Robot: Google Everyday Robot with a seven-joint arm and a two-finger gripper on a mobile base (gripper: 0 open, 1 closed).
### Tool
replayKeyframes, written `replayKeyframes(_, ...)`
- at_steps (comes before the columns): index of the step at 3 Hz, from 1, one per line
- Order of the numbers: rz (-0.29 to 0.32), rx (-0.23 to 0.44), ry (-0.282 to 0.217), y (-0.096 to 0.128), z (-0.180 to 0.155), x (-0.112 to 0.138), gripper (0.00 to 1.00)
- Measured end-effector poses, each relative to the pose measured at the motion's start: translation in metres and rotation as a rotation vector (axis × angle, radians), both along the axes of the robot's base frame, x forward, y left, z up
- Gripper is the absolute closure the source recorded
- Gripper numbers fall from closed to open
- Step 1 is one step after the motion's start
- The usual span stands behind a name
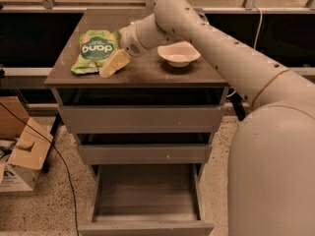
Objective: Place green rice chip bag into bottom drawer
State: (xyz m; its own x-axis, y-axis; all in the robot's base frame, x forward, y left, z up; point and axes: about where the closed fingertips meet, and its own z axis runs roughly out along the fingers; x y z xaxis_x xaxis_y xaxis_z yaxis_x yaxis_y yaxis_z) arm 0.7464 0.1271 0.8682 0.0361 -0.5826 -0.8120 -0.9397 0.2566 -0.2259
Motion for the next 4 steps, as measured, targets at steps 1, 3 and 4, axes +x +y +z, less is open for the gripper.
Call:
replayKeyframes(1, 0.009, 0.064, -0.004, 0.02, 0.005, 0.014, 0.0)
replayKeyframes(3, -0.041, 0.135, 0.06, 0.047, -0.013, 0.058, 0.0)
replayKeyframes(4, -0.072, 0.153, 0.11, 0.055, -0.03, 0.07, 0.18)
